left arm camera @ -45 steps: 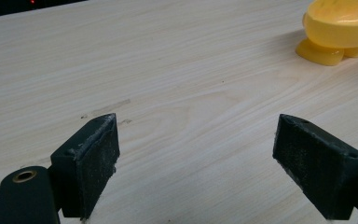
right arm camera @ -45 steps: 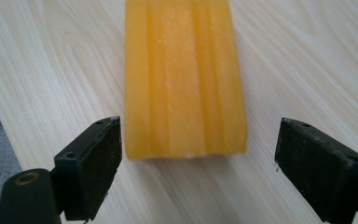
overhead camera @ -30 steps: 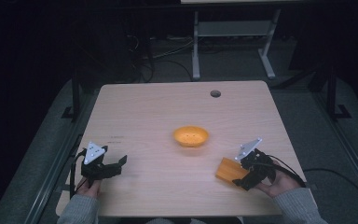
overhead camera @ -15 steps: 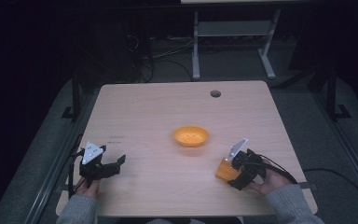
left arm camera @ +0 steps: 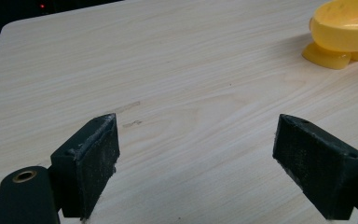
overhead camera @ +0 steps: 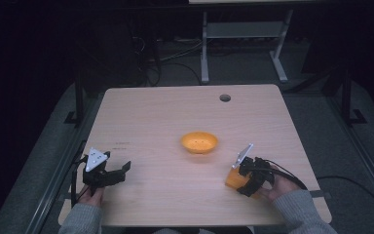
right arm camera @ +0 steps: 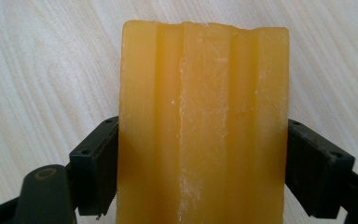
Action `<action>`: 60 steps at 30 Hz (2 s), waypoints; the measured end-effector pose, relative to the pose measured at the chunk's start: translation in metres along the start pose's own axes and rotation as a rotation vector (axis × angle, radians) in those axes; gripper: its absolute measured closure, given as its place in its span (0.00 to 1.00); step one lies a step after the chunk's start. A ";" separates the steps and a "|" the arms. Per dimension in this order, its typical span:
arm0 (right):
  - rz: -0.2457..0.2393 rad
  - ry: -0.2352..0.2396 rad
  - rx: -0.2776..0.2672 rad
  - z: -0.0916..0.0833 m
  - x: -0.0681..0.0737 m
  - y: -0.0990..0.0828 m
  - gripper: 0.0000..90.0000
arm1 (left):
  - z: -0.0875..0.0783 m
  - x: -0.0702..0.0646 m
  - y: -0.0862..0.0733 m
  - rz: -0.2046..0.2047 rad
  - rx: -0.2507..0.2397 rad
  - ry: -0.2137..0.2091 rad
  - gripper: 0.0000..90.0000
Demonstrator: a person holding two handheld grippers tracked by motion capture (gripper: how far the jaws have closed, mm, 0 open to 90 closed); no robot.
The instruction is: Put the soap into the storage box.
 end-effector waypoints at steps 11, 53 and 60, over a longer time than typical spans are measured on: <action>-0.016 0.031 -0.003 -0.001 0.000 0.000 0.24 | 0.000 0.001 -0.001 -0.005 0.000 0.008 0.15; -0.209 0.049 -0.103 -0.042 -0.058 0.125 0.24 | -0.004 0.005 -0.001 -0.009 0.012 0.018 0.15; -0.237 0.058 -0.108 -0.036 -0.064 0.146 0.24 | -0.004 0.005 -0.001 -0.010 0.009 0.019 0.15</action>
Point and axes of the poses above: each handheld gripper's, and its own axes: z roughly forward along the jaws, y roughly out of its top, x roughly to its left, the point moved 5 cm from there along z, roughly forward along the jaws, and after that the axes turned 15 degrees about -y, right-handed, at the moved point
